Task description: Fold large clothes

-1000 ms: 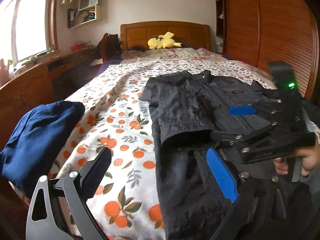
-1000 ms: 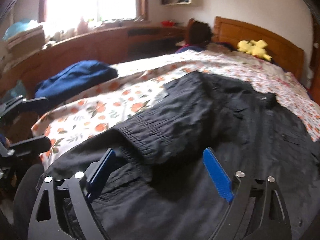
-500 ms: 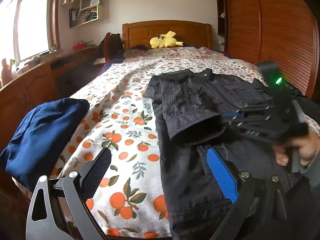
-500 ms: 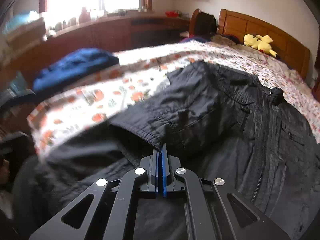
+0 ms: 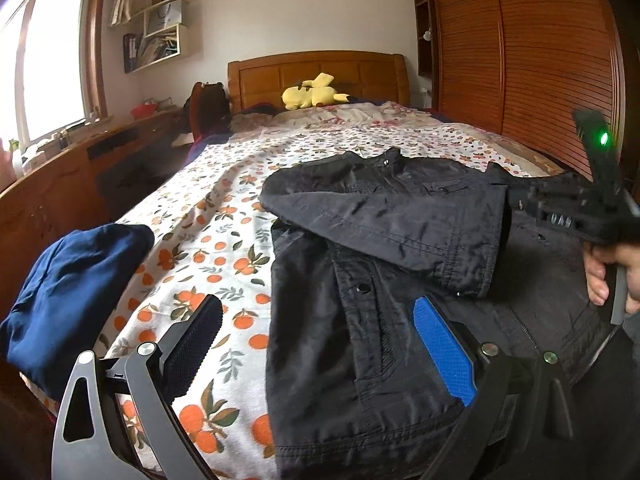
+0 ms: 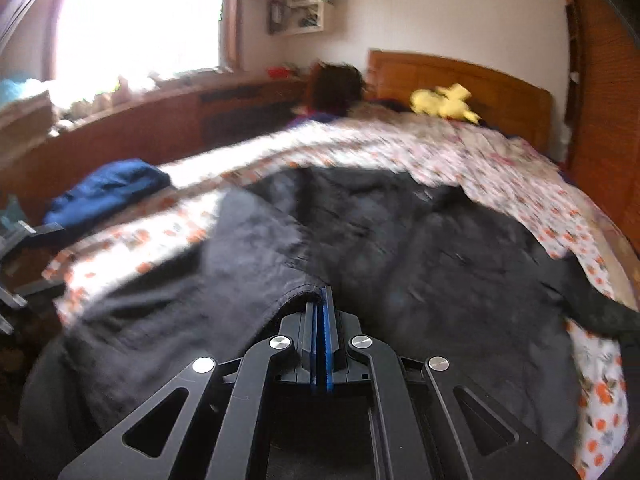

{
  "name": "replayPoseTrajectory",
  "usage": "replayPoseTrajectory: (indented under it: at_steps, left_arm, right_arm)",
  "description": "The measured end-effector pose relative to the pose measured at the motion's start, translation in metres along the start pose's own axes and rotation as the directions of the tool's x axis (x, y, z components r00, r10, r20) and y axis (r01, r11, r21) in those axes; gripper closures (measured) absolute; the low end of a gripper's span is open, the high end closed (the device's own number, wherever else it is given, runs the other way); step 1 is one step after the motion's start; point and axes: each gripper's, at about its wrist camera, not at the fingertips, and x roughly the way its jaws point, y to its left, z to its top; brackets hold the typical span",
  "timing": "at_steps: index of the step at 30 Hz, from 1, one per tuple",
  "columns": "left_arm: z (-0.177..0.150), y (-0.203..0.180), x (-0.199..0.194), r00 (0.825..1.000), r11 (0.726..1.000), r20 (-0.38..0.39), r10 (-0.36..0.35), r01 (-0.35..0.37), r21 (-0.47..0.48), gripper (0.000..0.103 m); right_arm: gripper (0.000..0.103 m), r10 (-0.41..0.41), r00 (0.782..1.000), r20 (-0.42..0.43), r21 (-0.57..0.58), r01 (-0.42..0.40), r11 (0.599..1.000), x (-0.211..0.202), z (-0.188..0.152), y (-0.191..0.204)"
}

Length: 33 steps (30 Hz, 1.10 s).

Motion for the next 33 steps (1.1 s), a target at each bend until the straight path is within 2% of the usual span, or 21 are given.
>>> replayPoseTrajectory:
  at_steps: [3, 7, 15, 17, 19, 21, 22, 23, 28, 29, 33]
  left_arm:
    - [0.005, -0.005, -0.002, 1.0, 1.0, 0.012, 0.004, -0.004, -0.005, 0.006]
    - [0.01, -0.01, -0.005, 0.999, 1.0, 0.027, 0.016, -0.016, -0.014, 0.006]
    - [0.015, -0.014, -0.004, 0.999, 0.999, 0.025, 0.03, -0.029, -0.014, 0.006]
    - [0.016, -0.015, -0.002, 0.999, 0.999, 0.025, 0.029, -0.029, -0.016, 0.006]
    - [0.016, -0.017, 0.002, 0.999, 1.0, 0.02, 0.028, -0.028, -0.015, 0.006]
    - [0.015, -0.019, 0.005, 0.999, 1.0, 0.015, 0.029, -0.029, -0.011, 0.006]
    - [0.015, -0.019, 0.008, 1.0, 1.0, 0.011, 0.029, -0.029, -0.011, 0.006]
    - [0.014, -0.02, 0.009, 1.0, 1.0, 0.01, 0.027, -0.027, -0.011, 0.006]
    - [0.011, -0.02, 0.019, 1.0, 1.0, -0.003, 0.018, -0.018, -0.011, 0.006]
    - [0.011, -0.02, 0.02, 1.0, 1.0, -0.006, 0.017, -0.017, -0.01, 0.006]
    - [0.01, -0.016, 0.024, 1.0, 1.0, -0.009, 0.021, -0.021, -0.017, 0.006]
  right_arm:
    - [0.101, -0.043, 0.997, -0.068, 0.008, 0.044, 0.999, 0.015, -0.016, -0.016]
    - [0.101, -0.052, 0.992, -0.117, 0.007, 0.053, 0.999, 0.026, -0.033, -0.031]
    - [0.098, -0.063, 0.995, -0.075, -0.005, 0.062, 0.998, 0.006, -0.042, -0.033]
    - [0.093, -0.105, 0.992, -0.063, -0.002, 0.105, 0.994, 0.0, -0.04, -0.034]
    - [0.09, -0.105, 0.994, -0.037, 0.023, 0.105, 0.994, -0.009, -0.037, -0.038]
    - [0.079, -0.1, 0.995, -0.011, 0.037, 0.101, 0.994, -0.017, -0.033, -0.039]
    - [0.068, -0.098, 0.995, -0.001, 0.041, 0.098, 0.994, -0.019, -0.031, -0.039]
    - [0.062, -0.087, 0.996, 0.013, 0.041, 0.086, 0.995, -0.022, -0.029, -0.035]
    - [0.062, 0.006, 1.0, 0.028, -0.002, -0.006, 1.0, -0.019, -0.022, -0.006]
    - [0.062, 0.046, 0.999, 0.023, -0.015, -0.045, 0.999, -0.017, -0.022, 0.002]
    - [0.062, 0.118, 0.993, -0.017, -0.047, -0.119, 0.992, -0.004, -0.028, 0.029]
